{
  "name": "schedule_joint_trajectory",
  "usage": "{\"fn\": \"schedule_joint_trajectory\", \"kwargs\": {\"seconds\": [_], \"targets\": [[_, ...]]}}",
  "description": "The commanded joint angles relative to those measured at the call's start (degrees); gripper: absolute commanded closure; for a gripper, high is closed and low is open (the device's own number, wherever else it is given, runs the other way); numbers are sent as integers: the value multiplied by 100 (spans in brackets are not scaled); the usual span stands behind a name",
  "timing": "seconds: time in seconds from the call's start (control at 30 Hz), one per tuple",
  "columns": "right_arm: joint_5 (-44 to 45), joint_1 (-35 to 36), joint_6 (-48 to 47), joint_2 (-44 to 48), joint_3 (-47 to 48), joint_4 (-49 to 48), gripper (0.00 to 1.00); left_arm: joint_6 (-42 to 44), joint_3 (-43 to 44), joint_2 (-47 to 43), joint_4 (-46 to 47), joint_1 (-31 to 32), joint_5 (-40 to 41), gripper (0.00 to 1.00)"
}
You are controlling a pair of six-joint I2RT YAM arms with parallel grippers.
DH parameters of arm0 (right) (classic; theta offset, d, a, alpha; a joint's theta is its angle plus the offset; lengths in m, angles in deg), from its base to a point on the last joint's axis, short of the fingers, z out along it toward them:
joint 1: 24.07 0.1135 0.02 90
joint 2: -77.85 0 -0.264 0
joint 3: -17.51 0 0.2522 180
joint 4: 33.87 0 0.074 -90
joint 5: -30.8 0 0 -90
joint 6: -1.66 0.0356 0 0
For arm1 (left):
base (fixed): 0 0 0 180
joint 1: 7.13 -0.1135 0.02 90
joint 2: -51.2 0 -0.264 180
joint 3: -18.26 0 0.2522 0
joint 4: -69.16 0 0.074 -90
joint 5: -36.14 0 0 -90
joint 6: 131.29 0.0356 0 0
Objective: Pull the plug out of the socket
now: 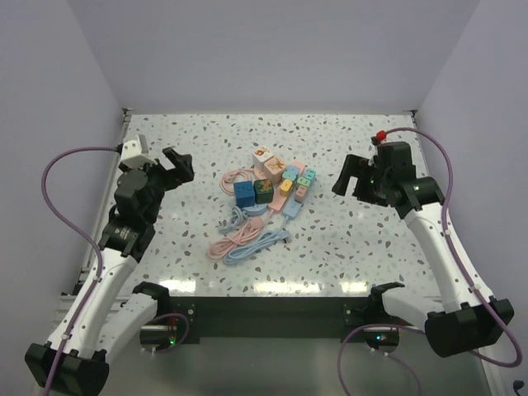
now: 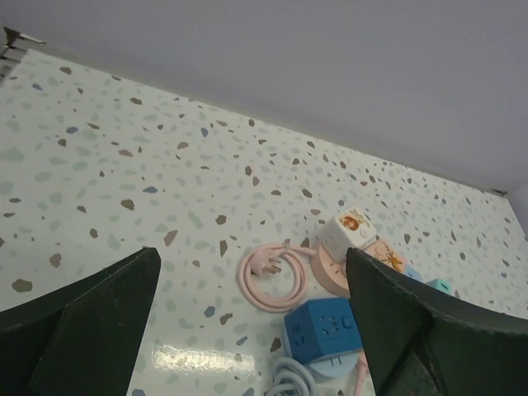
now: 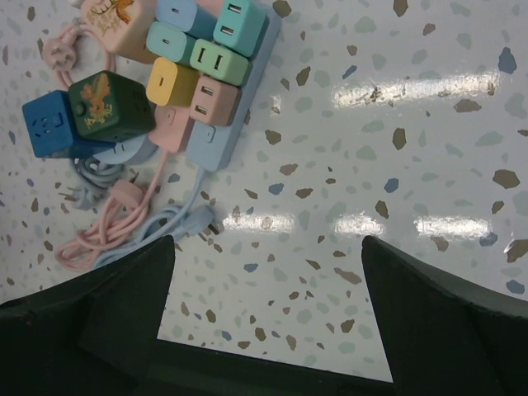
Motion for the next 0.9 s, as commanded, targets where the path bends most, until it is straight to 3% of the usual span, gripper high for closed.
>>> {"fn": "schedule_joint_trajectory", "kwargs": {"seconds": [0.0,0.07,0.1,0.27,0.6,0.73,0.87], "targets": [[66,56,-78,-268,129,209,1,-39,139,-54,-224,2,-1084,0],[251,108,220,-330,-2,61,1,-49,139,24,-172,2,-1602,0],[321,143,465,-409,-99,-27,1,100,130,181,-128,11,-2493,0],[1532,1293,1265,-1092,92,-494,1,-171,-71,465,-75,107,-3239,0],[2361,1849,2277,-3090,989,-537,3,-171,51,561,-487,266,-3082,0],[2273,1884,2348,-3538,1122,-1090,7,-180,-80,517,-532,319,-3064,0],[2168,1919,2409,-4153,1543,-846,11,-189,-168,456,-567,336,-3029,0]]}}
